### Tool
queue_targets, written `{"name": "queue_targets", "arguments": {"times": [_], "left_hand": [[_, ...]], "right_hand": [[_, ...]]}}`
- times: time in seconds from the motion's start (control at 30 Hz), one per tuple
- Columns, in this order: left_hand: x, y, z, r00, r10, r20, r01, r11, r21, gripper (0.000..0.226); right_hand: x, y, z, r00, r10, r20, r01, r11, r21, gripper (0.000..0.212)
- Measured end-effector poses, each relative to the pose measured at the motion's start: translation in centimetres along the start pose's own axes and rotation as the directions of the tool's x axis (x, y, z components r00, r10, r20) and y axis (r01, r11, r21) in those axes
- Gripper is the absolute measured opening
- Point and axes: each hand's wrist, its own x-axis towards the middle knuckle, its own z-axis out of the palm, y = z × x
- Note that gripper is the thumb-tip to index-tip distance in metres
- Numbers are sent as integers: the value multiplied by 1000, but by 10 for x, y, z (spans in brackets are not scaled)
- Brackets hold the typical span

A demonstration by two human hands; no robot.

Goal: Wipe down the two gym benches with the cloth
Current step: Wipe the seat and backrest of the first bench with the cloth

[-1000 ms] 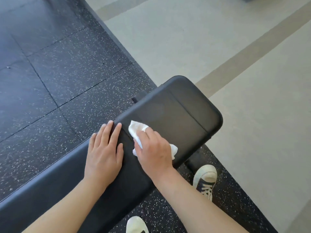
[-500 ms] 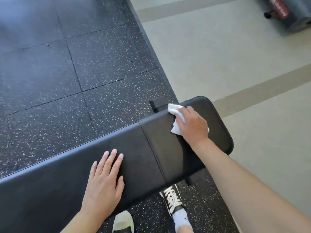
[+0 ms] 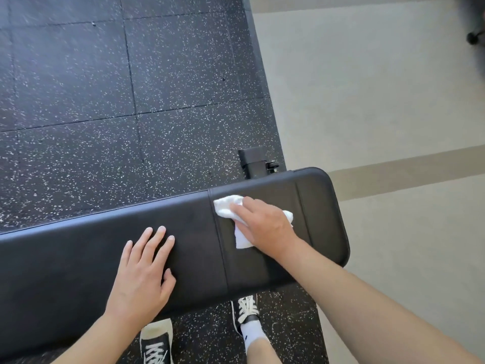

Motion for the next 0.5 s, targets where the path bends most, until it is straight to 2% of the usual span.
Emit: {"name": "queue_targets", "arguments": {"times": [0.13, 0.27, 0.37, 0.5], "left_hand": [[-1, 1, 8, 1000, -23, 1, 23, 1000, 7, 66], [-2, 2, 13, 1000, -23, -9, 23, 1000, -2, 67], [-4, -2, 14, 1000, -4, -16, 4, 1000, -26, 67], [-6, -20, 5, 996, 87, 6, -87, 996, -24, 67]], "right_hand": [[8, 33, -7, 952, 304, -22, -304, 953, 13, 15], [17, -9, 11, 864, 500, -63, -496, 866, 69, 11], [28, -61, 26, 893, 448, -43, -445, 893, 72, 11], [33, -141, 46, 967, 253, 15, -253, 964, 78, 14]]}}
